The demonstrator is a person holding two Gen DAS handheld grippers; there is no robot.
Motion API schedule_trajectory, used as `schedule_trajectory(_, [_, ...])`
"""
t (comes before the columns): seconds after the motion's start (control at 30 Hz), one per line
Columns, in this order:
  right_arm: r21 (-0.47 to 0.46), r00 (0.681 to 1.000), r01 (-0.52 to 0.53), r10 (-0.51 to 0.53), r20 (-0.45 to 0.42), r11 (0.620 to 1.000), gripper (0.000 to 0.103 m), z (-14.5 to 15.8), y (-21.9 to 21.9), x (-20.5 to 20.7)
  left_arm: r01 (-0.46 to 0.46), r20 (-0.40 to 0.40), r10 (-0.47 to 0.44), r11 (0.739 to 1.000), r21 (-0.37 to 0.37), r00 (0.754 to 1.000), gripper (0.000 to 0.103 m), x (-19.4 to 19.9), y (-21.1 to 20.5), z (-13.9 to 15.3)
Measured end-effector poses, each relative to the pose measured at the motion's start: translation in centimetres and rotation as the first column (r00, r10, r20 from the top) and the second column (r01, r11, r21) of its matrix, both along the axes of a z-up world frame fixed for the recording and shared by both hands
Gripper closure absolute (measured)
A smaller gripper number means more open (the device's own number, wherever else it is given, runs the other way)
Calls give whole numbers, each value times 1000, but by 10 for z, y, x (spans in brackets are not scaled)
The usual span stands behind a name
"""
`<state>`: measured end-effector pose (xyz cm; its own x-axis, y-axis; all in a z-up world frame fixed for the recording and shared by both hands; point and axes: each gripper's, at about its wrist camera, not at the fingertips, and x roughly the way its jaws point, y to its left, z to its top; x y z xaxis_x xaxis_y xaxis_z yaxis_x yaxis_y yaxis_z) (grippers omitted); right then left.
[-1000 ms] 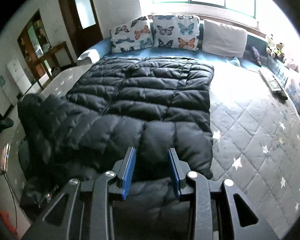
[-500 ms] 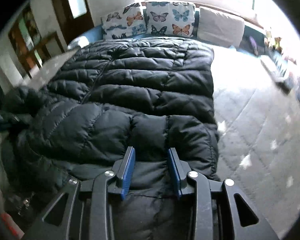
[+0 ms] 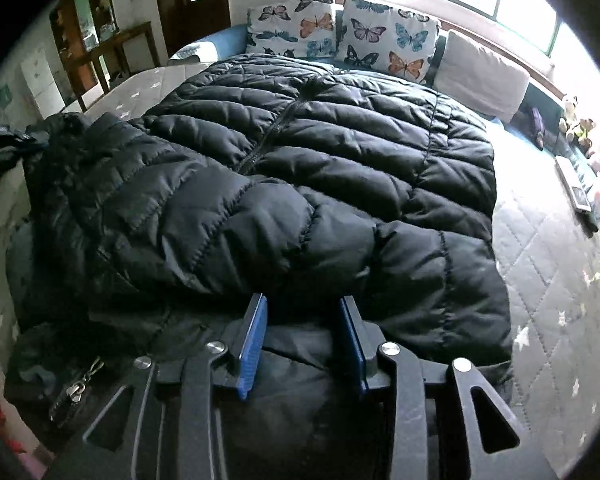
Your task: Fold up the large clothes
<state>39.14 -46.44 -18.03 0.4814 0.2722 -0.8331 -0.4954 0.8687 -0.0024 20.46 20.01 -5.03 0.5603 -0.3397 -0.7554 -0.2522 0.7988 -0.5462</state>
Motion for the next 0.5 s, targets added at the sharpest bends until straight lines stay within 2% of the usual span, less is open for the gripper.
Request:
schedule_trajectory(0.03, [7, 1000, 2, -2, -9, 1000, 62, 0, -2, 1, -2, -37, 1, 1000, -30, 999, 95, 10, 4, -12])
schedule_trajectory(0.1, [11, 1000, 0, 0, -20, 1000, 61, 1, -3, 2, -14, -49, 8, 994, -109, 999, 95, 14, 16, -18])
schedule_trajectory(0.17, [3, 1000, -8, 8, -20, 1000, 61, 2, -2, 2, -23, 27, 28, 984, -177, 999, 95, 5, 34, -6])
schedule_trajectory(0.2, [-2, 1000, -14, 14, -18, 1000, 60, 2, -2, 1, -41, 92, 57, 984, -173, 994, 95, -5, 46, 8])
schedule_trajectory(0.27, [-11, 1000, -24, 23, -14, 1000, 60, 0, 0, 1, -95, 159, 116, 986, -134, 980, 95, -20, 67, 25])
schedule_trajectory(0.3, [-13, 1000, -25, 25, -16, 1000, 59, 0, 0, 1, -136, 175, 153, 985, -109, 973, 91, -27, 79, 31])
schedule_trajectory(0.33, [-15, 1000, -26, 26, -17, 1000, 59, -1, 1, 1, -196, 168, 208, 977, -82, 964, 85, -32, 96, 35])
schedule_trajectory(0.37, [-17, 1000, -27, 27, -16, 999, 58, -1, 2, 2, -231, 158, 241, 970, -80, 958, 63, -35, 107, 35])
schedule_trajectory(0.4, [-20, 1000, -28, 28, -15, 999, 58, -1, 3, 1, -285, 139, 295, 954, -89, 945, 34, -38, 123, 32])
schedule_trajectory(0.43, [-23, 1000, -28, 28, -13, 999, 57, -1, 4, 1, -355, 121, 366, 929, -105, 923, 26, -42, 142, 27])
schedule_trajectory(0.47, [-22, 1000, -28, 28, -11, 999, 57, -1, 4, 0, -420, 120, 433, 899, -121, 893, 25, -46, 160, 22])
schedule_trajectory(0.5, [-19, 1000, -27, 27, -11, 999, 57, -1, 3, 0, -453, 115, 468, 881, -133, 876, 25, -47, 174, 17])
